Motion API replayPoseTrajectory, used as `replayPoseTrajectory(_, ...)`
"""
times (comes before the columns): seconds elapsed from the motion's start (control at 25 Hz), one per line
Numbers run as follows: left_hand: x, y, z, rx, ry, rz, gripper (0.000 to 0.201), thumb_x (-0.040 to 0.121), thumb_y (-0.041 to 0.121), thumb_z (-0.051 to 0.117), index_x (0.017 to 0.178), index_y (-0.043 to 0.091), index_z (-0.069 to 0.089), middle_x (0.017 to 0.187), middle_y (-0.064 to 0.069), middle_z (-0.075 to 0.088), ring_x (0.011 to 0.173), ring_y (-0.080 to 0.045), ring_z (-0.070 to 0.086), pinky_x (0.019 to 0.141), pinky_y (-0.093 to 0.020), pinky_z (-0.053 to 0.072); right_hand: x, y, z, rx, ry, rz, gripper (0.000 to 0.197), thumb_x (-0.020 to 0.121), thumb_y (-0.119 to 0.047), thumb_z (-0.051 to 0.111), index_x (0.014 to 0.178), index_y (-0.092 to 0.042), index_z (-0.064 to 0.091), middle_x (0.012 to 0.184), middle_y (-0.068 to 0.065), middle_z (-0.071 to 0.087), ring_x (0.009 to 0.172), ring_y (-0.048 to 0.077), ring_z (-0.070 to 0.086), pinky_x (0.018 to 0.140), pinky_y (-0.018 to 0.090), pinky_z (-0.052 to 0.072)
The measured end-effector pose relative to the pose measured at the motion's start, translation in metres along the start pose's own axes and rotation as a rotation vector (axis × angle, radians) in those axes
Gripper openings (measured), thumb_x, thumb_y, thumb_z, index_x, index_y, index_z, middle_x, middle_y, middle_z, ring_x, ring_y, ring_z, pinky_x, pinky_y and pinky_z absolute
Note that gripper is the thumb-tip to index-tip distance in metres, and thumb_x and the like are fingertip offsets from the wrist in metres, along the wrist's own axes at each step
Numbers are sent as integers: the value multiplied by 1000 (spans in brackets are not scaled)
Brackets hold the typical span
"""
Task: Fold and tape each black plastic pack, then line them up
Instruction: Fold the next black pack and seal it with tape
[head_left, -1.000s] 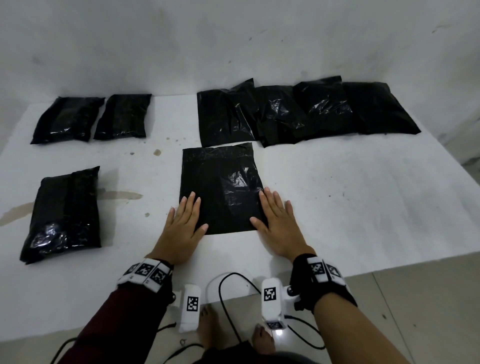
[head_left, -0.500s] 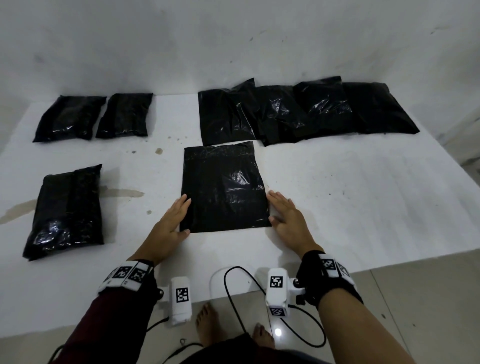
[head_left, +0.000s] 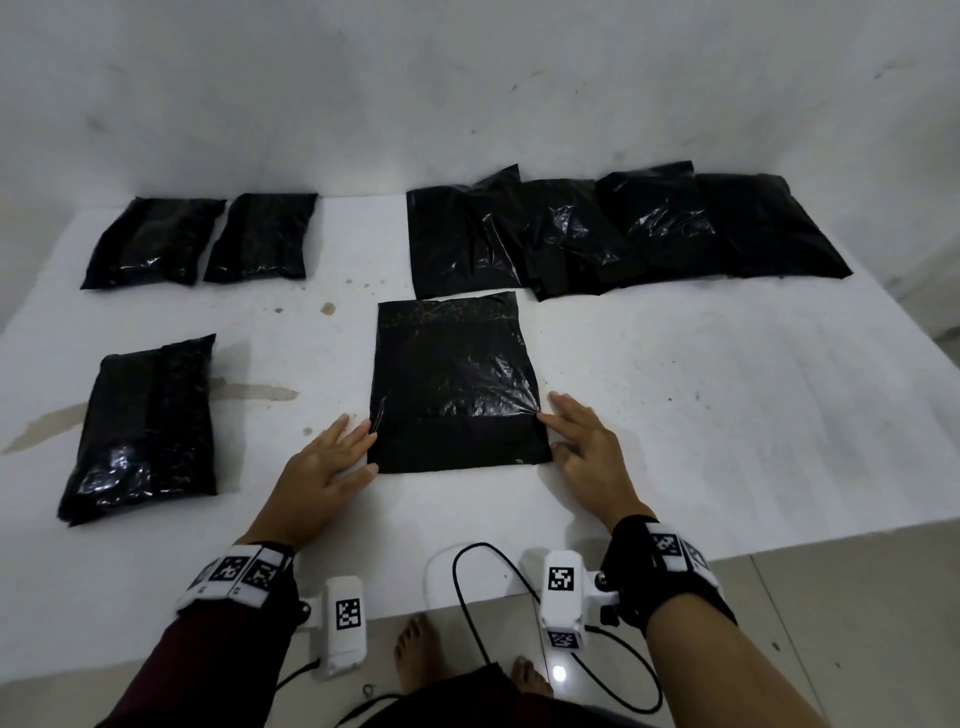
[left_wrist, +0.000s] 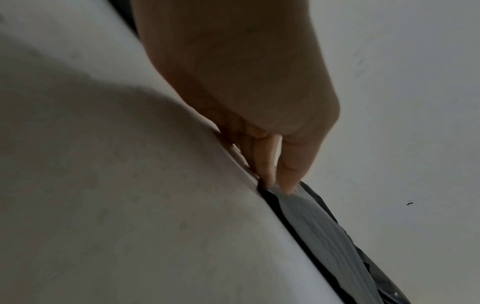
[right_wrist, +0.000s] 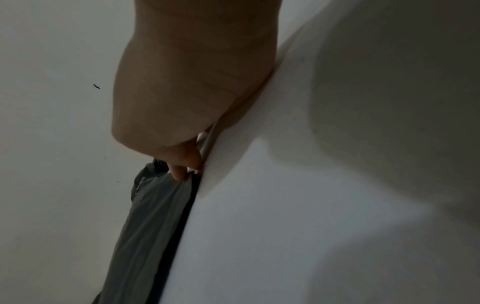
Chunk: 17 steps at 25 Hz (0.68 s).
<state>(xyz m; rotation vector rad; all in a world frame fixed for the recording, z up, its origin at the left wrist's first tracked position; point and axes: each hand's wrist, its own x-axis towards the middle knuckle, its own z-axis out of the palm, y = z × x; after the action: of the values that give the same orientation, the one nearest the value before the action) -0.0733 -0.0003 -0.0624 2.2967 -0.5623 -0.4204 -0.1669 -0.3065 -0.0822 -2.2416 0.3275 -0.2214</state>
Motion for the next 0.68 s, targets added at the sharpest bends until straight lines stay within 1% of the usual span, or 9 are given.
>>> replayPoseTrajectory(0.08, 2, 0, -3, -29, 122, 4, 30, 87, 16, 64, 117, 11, 64, 131, -2, 54, 130, -10, 38, 109, -26, 25, 2, -6, 1, 64, 89, 67, 37, 80, 12, 50, 107, -3, 70, 132, 6, 56, 126, 18, 47, 111, 26, 30)
replayPoseTrajectory(0.16, 11, 3, -8, 8, 278, 42, 20, 82, 4, 67, 101, 2, 71, 112, -14, 66, 112, -23, 59, 98, -29, 38, 11, -11, -2, 58, 204, 102, 30, 80, 11, 52, 97, -1, 73, 116, 9, 66, 112, 23, 59, 98, 22, 39)
replayPoseTrajectory(0.2, 18, 5, -11, 47, 332, 68, 15, 80, 0, 68, 94, -2, 72, 102, -18, 70, 100, -28, 65, 91, -30, 42, 18, -13, -4, 17, 236, 91, 28, 80, 11, 52, 94, -2, 73, 108, 11, 69, 104, 26, 62, 91, 19, 40)
replayPoseTrajectory(0.24, 26, 5, -14, 87, 353, 89, 13, 78, -3, 69, 90, -4, 72, 95, -19, 71, 93, -31, 66, 86, -31, 44, 26, -14, -7, -33, 245, 74, 27, 79, 11, 52, 93, -2, 72, 102, 12, 70, 98, 28, 62, 84, 17, 38)
replayPoseTrajectory(0.32, 43, 2, -21, 166, 331, 144, 16, 75, -10, 67, 90, -4, 71, 93, -19, 70, 92, -36, 63, 85, -35, 43, 41, -14, -13, -115, 216, 21, 27, 79, 12, 51, 91, -3, 71, 97, 13, 70, 94, 30, 60, 76, 15, 32)
replayPoseTrajectory(0.4, 56, -3, -25, 255, 280, 243, 24, 70, -16, 67, 89, -2, 70, 92, -17, 69, 91, -36, 61, 84, -38, 43, 52, -13, -16, -192, 160, -80, 29, 77, 14, 52, 90, -5, 70, 95, 13, 67, 95, 31, 56, 77, 17, 30)
replayPoseTrajectory(0.48, 63, -2, -28, 331, 235, 352, 27, 64, -17, 71, 84, 1, 70, 88, -13, 69, 82, -34, 60, 77, -40, 48, 59, -11, -18, -270, 103, -209, 31, 73, 17, 57, 88, -7, 71, 92, 12, 64, 92, 33, 55, 79, 25, 37)
replayPoseTrajectory(0.56, 69, 0, -31, 413, 191, 476, 26, 60, -15, 76, 77, 3, 70, 81, -10, 68, 72, -31, 59, 67, -38, 50, 61, -9, -18, -323, 74, -302, 29, 70, 16, 64, 84, -8, 72, 90, 12, 63, 88, 33, 56, 76, 32, 45)
replayPoseTrajectory(0.68, 75, -1, -36, 468, 113, 580, 24, 57, -10, 81, 74, 5, 72, 77, -7, 69, 66, -28, 59, 60, -36, 51, 63, -6, -18, -360, 68, -368, 24, 71, 11, 69, 83, -9, 73, 91, 12, 61, 85, 33, 56, 72, 31, 44)
